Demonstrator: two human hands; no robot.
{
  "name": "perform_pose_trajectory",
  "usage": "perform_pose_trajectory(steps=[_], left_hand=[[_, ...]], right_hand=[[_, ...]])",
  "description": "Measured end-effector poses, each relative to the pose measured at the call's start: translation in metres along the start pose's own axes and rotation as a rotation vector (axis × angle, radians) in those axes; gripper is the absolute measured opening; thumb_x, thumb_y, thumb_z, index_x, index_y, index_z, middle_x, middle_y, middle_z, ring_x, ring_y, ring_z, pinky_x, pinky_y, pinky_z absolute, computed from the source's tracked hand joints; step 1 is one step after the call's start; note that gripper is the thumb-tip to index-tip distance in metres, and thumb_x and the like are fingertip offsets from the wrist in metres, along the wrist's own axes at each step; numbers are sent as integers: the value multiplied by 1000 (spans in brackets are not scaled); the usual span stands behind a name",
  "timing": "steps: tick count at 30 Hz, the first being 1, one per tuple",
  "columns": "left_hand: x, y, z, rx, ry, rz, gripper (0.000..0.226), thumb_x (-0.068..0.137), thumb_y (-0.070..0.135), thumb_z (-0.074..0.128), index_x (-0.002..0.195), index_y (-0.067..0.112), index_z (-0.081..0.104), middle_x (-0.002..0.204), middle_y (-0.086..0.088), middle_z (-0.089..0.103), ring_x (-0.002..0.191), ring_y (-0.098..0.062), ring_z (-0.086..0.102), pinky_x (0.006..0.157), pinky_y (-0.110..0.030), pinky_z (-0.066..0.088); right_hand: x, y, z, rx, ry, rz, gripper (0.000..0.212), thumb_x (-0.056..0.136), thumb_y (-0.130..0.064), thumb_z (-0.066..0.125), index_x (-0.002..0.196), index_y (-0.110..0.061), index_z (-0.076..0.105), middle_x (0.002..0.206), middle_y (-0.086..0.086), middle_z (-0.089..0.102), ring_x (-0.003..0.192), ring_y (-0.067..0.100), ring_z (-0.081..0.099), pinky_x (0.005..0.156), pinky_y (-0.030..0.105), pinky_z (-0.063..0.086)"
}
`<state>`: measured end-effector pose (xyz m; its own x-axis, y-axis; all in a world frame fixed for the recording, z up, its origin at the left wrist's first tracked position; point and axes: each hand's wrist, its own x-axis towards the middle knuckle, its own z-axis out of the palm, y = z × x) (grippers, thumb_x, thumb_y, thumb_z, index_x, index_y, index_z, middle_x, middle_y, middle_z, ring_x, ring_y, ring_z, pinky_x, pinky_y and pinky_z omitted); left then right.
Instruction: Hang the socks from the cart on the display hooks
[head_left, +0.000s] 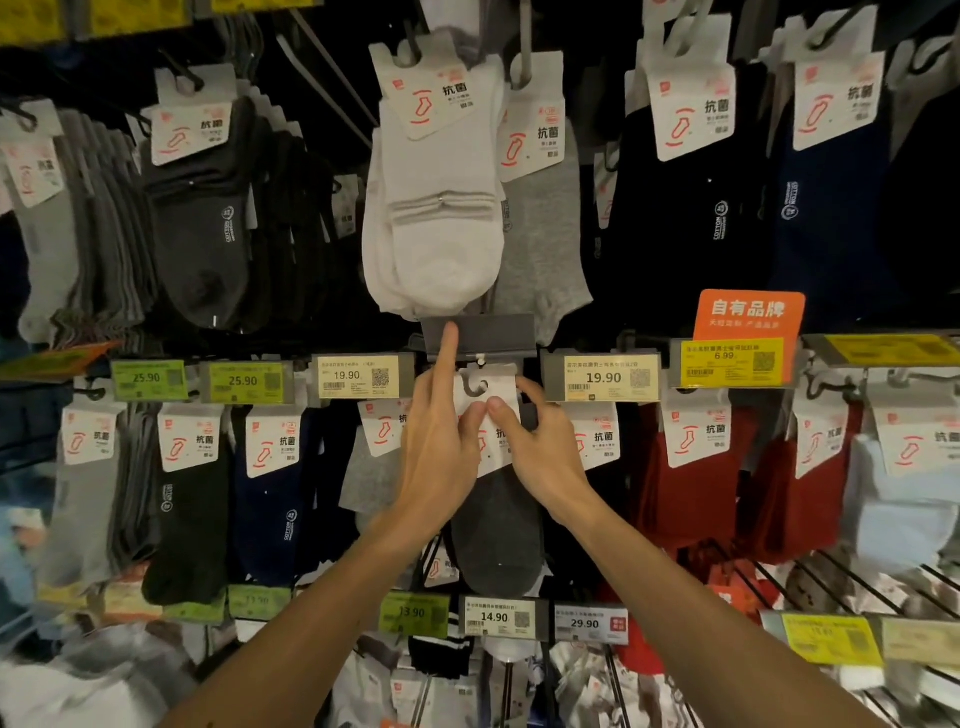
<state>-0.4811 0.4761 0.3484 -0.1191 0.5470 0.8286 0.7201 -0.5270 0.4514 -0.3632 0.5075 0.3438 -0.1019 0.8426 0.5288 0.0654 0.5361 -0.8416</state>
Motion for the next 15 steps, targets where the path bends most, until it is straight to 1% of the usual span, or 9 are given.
perform_pose_trajectory(steps=[2, 4, 7, 8, 10, 11, 12, 13, 15], left_hand=[[1, -3, 2, 14, -6, 12, 80, 99, 13, 60, 153, 36, 6, 127, 11, 40, 108, 6, 39, 95, -30, 38], [1, -5, 3, 34, -9, 15, 86, 97, 12, 62, 156, 34, 4, 132, 6, 46, 113, 4, 39, 100, -36, 41], [4, -5, 4, 52, -15, 32, 90, 97, 14, 63, 153, 43, -2, 143, -10, 49, 125, -21, 50, 104, -46, 44], [3, -5, 4, 63, -19, 40, 90, 97, 15, 63, 151, 45, -2, 143, -12, 49, 125, -26, 51, 103, -45, 44], [3, -8, 4, 72, -28, 36, 93, 96, 15, 64, 151, 46, -4, 139, -14, 51, 121, -28, 52, 98, -41, 43], [2, -7, 3, 71, -40, 24, 96, 95, 14, 65, 152, 45, -6, 136, -14, 52, 118, -28, 53, 95, -39, 43], [2, -7, 2, 80, -52, 18, 97, 95, 13, 65, 153, 43, -7, 133, -13, 53, 114, -27, 54, 92, -37, 44], [1, -7, 0, 91, -65, 11, 96, 94, 12, 65, 152, 40, -6, 130, -12, 53, 110, -25, 54, 89, -36, 45], [-1, -7, -4, 114, -101, 7, 96, 94, 12, 65, 150, 39, -8, 132, -10, 53, 105, -23, 56, 80, -34, 49]], right_hand=[[0, 3, 1, -65, 7, -10, 35, 98, -35, 60, 133, -33, 56, 118, -4, 70, 111, 13, 65, 98, 41, 53], [0, 5, 1, -121, 17, -27, 40, 99, -34, 59, 138, -25, 54, 121, -1, 69, 114, 15, 63, 98, 42, 52], [2, 8, 0, -197, 23, -60, 45, 101, -34, 57, 142, -18, 51, 122, 5, 69, 114, 21, 64, 95, 42, 52], [1, 10, 0, -227, 16, -69, 47, 101, -35, 56, 144, -17, 48, 124, 6, 68, 114, 22, 64, 94, 38, 52], [-1, 13, -1, -277, -3, -81, 49, 102, -34, 54, 147, -17, 44, 129, 5, 66, 118, 21, 61, 89, 24, 46], [-4, 14, -1, -294, -14, -81, 50, 102, -33, 53, 148, -17, 42, 132, 4, 64, 120, 20, 60, 89, 22, 44], [-5, 15, -2, -305, -26, -81, 51, 103, -32, 53, 150, -18, 39, 134, 4, 63, 122, 20, 58, 91, 24, 44], [-7, 17, -3, -313, -37, -72, 53, 103, -30, 53, 151, -19, 37, 136, 4, 61, 123, 21, 57, 95, 30, 47], [-10, 18, -6, -325, -72, -52, 56, 102, -26, 53, 154, -20, 32, 138, 5, 59, 125, 24, 57, 100, 39, 49]])
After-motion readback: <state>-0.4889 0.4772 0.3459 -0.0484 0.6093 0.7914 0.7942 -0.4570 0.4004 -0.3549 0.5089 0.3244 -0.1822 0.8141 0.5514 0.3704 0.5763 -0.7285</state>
